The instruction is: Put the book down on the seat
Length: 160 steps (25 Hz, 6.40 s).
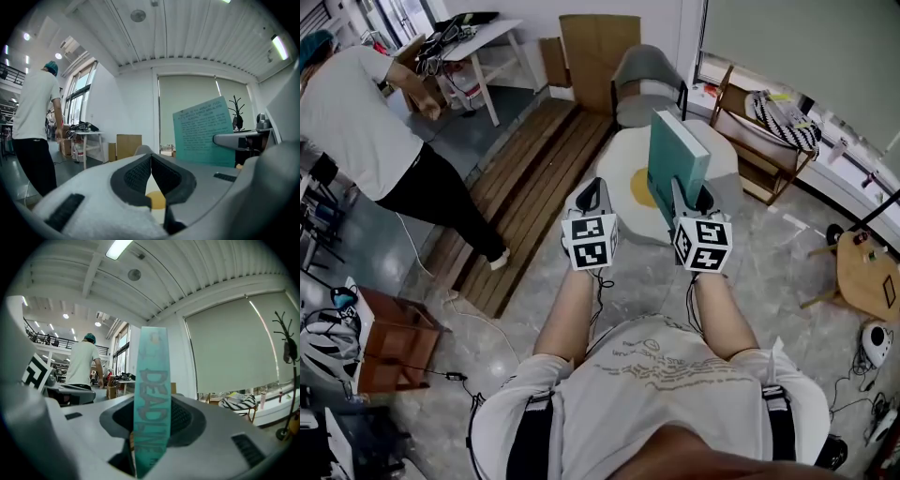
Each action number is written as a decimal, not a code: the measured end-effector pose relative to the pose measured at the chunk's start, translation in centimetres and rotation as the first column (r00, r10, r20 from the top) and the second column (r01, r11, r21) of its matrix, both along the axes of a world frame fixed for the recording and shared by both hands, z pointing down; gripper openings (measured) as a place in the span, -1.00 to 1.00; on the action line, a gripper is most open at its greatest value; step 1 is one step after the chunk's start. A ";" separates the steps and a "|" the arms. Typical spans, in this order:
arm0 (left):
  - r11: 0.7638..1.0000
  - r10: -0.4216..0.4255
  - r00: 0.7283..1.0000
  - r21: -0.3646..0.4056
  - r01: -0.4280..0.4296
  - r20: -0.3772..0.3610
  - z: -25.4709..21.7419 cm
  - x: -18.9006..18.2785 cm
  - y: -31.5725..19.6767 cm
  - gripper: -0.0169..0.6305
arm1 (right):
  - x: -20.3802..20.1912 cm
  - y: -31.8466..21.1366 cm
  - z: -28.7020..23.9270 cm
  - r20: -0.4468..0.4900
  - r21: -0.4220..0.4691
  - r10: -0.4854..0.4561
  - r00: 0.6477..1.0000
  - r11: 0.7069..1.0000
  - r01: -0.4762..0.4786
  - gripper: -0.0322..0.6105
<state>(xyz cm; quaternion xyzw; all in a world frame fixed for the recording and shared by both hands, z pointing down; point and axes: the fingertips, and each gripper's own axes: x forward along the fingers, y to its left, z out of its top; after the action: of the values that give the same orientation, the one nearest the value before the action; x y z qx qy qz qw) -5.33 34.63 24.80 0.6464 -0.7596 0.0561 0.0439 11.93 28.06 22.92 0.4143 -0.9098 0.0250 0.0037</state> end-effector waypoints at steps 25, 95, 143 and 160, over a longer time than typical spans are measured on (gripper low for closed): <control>0.999 0.005 1.000 -0.036 -0.006 -0.016 2.4 -4.4 -11.4 -0.89 | -4.7 -12.3 1.6 0.012 -0.009 -0.002 1.000 1.000 0.002 -0.38; 0.771 0.146 0.952 -0.572 -0.279 -0.268 31.5 -12.7 -48.7 -0.89 | -13.4 -47.9 31.4 -0.263 -0.558 0.064 0.963 0.804 -0.206 -0.38; 0.493 0.248 0.883 -0.733 -0.470 -0.399 63.1 -20.5 -45.3 -0.89 | -20.2 -51.1 74.1 -0.983 0.017 0.076 0.165 0.943 -0.332 -0.39; 0.506 0.233 0.874 -0.715 -0.483 -0.427 63.1 -19.3 -45.3 -0.89 | -25.5 -46.7 79.9 -0.924 -0.265 -0.144 0.355 0.909 -0.322 0.05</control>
<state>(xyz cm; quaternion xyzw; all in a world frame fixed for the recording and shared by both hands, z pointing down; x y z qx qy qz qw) -24.60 -10.63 87.87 0.7005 -0.4840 0.3101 0.4229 -13.56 -18.62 102.81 0.3944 -0.6944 -0.0264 0.6014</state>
